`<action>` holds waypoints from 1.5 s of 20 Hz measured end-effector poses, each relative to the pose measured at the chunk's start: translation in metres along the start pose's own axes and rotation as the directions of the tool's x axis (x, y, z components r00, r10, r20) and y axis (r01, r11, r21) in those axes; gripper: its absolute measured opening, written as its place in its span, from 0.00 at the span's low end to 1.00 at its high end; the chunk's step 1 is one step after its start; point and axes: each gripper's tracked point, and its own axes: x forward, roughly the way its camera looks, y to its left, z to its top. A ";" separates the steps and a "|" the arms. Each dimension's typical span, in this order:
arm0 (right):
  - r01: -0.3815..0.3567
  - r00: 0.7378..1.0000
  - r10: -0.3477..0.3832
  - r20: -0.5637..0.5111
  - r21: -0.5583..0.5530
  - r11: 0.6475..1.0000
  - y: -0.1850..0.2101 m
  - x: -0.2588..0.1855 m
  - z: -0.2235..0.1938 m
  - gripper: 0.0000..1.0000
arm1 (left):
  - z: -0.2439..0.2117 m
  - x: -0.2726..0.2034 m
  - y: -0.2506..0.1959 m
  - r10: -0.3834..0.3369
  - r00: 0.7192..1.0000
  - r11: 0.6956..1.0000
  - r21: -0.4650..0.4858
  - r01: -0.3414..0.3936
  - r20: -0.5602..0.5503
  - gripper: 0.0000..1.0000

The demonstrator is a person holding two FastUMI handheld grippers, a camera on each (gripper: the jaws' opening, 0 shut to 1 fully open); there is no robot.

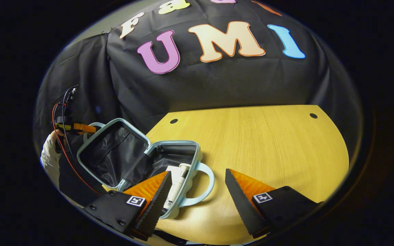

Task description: First open the suitcase, pack the skin care products into it, and then close the suitcase.

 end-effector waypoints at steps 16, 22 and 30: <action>0.046 0.995 -0.048 0.089 0.026 0.999 -0.081 -0.070 0.011 0.98 | 0.000 -0.040 -0.251 -0.311 0.950 0.940 0.161 0.302 0.033 0.01; 0.102 0.988 -0.107 0.112 0.045 0.994 -0.116 -0.096 0.010 0.98 | -0.057 -0.023 -0.342 -0.419 0.906 0.889 0.173 0.424 -0.067 0.00; 0.176 0.977 -0.183 0.107 0.072 0.982 -0.156 -0.125 0.001 0.98 | -0.144 0.017 -0.411 -0.419 0.881 0.871 0.177 0.459 -0.220 0.01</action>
